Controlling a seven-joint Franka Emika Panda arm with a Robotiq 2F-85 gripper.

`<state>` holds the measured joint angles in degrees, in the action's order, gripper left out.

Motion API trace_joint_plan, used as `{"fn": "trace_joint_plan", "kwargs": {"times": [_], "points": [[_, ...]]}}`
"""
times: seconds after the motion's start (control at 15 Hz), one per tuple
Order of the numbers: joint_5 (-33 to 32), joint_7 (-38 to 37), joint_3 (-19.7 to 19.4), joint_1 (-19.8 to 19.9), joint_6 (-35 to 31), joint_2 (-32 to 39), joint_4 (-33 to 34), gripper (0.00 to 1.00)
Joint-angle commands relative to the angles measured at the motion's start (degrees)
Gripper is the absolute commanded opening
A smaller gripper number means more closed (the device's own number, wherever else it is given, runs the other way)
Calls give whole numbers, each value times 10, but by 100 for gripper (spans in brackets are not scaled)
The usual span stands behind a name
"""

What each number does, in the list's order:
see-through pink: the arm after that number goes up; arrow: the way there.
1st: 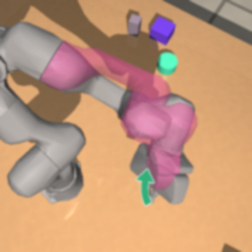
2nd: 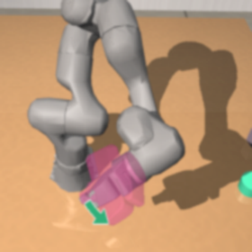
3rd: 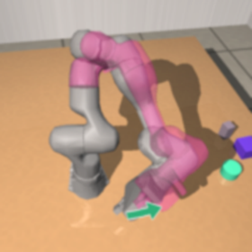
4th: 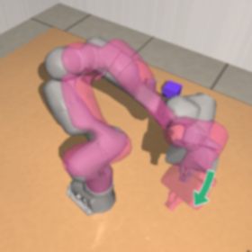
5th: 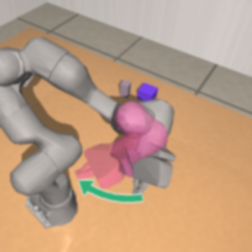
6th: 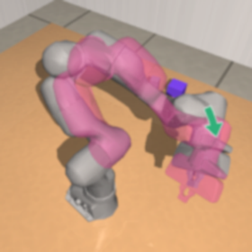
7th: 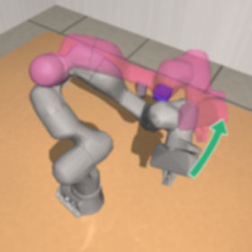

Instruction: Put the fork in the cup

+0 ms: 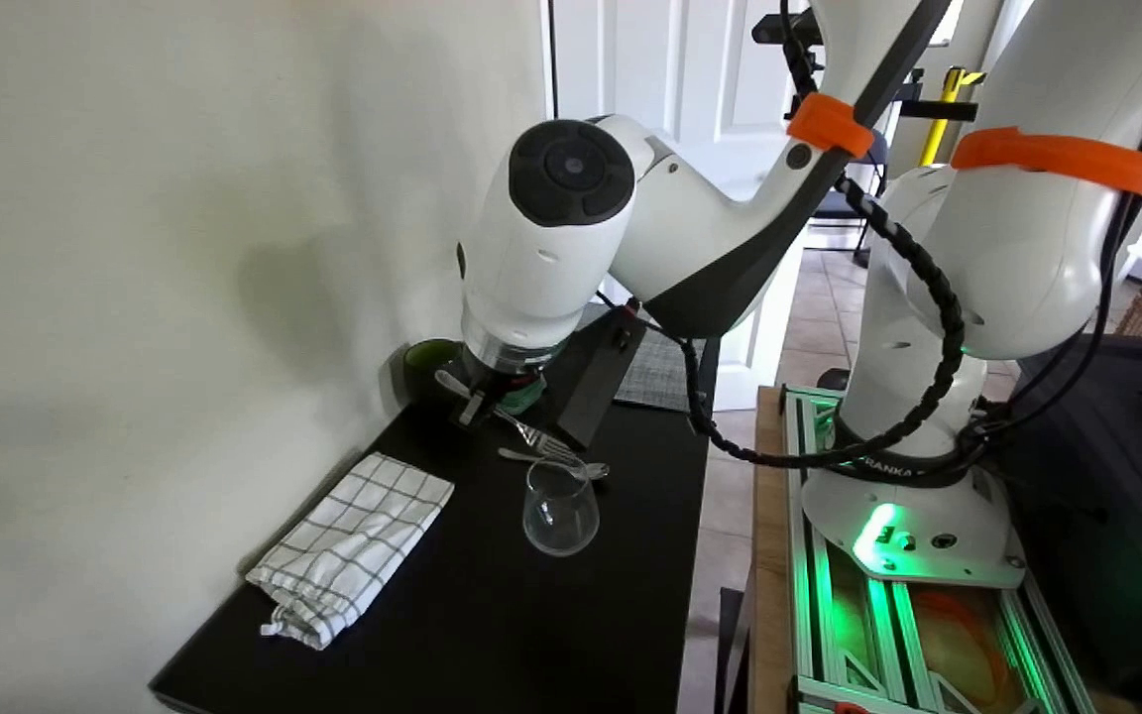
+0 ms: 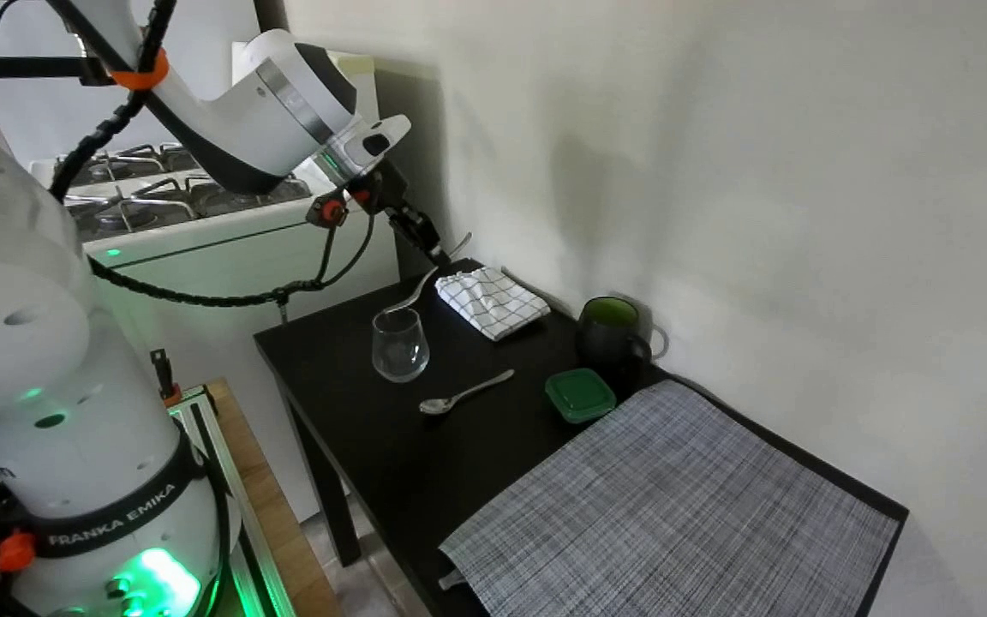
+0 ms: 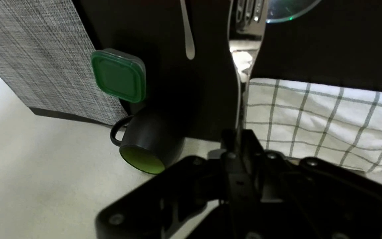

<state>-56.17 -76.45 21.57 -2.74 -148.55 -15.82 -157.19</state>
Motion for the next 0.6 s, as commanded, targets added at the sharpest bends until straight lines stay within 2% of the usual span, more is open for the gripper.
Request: {"fn": "trace_joint_plan", "kwargs": {"times": [0.0,0.53], "points": [[-51,-84,15,8,-5,15,0,2],[-155,-241,34,1,16,35,0,2]]}}
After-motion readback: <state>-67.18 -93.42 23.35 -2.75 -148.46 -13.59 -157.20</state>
